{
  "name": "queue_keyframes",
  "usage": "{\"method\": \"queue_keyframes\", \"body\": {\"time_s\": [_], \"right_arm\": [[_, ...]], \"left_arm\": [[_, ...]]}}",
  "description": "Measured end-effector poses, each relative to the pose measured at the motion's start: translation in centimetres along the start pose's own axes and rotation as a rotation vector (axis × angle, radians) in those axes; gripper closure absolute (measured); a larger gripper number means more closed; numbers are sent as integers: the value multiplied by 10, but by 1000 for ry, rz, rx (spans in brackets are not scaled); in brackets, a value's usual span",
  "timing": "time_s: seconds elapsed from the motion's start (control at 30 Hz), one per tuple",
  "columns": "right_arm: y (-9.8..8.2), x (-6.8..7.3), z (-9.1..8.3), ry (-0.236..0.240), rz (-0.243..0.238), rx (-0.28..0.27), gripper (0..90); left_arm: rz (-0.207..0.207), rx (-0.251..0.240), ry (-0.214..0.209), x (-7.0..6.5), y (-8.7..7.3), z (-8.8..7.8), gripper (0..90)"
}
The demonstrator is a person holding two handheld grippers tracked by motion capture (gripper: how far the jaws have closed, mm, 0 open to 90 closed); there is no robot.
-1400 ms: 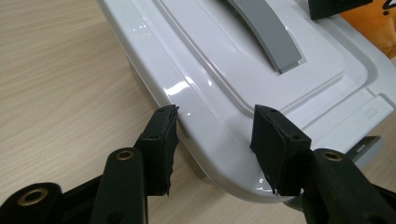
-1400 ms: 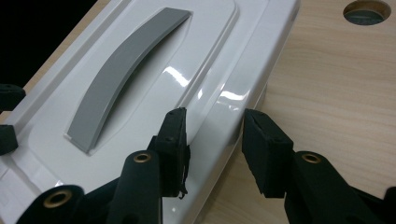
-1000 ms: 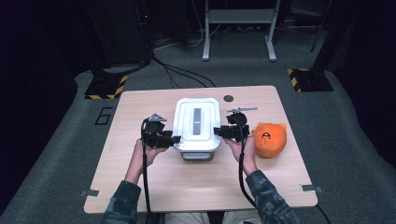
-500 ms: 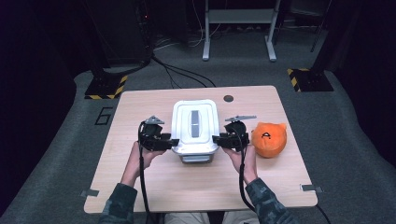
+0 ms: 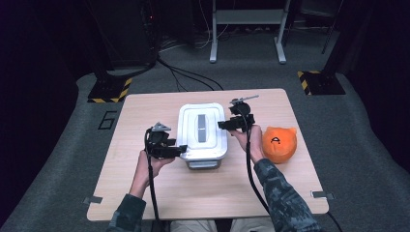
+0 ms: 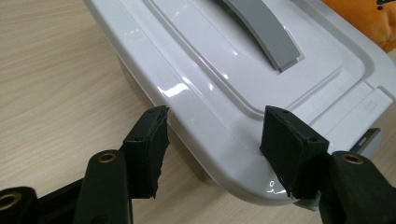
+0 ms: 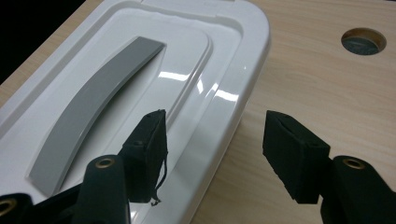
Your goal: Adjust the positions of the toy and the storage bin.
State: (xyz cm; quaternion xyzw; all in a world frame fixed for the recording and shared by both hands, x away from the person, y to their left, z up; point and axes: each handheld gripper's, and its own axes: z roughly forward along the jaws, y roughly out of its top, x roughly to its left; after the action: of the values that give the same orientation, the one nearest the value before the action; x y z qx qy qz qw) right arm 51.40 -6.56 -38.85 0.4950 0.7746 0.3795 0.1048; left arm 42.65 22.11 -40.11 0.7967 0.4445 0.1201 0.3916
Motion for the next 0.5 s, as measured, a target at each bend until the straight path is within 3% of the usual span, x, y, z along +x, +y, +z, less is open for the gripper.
{"method": "queue_keyframes", "body": {"time_s": [0.13, 0.3, 0.5], "right_arm": [[13, -8, 13, -14, -18, 21, 367], [24, -16, 26, -4, 12, 37, 344], [37, -22, 36, 2, 34, 42, 440]], "left_arm": [[0, -1, -5, 0, 0, 0, 421], [-12, -8, -27, 3, -2, 0, 425], [-18, -12, -33, 5, -3, -1, 457]]}}
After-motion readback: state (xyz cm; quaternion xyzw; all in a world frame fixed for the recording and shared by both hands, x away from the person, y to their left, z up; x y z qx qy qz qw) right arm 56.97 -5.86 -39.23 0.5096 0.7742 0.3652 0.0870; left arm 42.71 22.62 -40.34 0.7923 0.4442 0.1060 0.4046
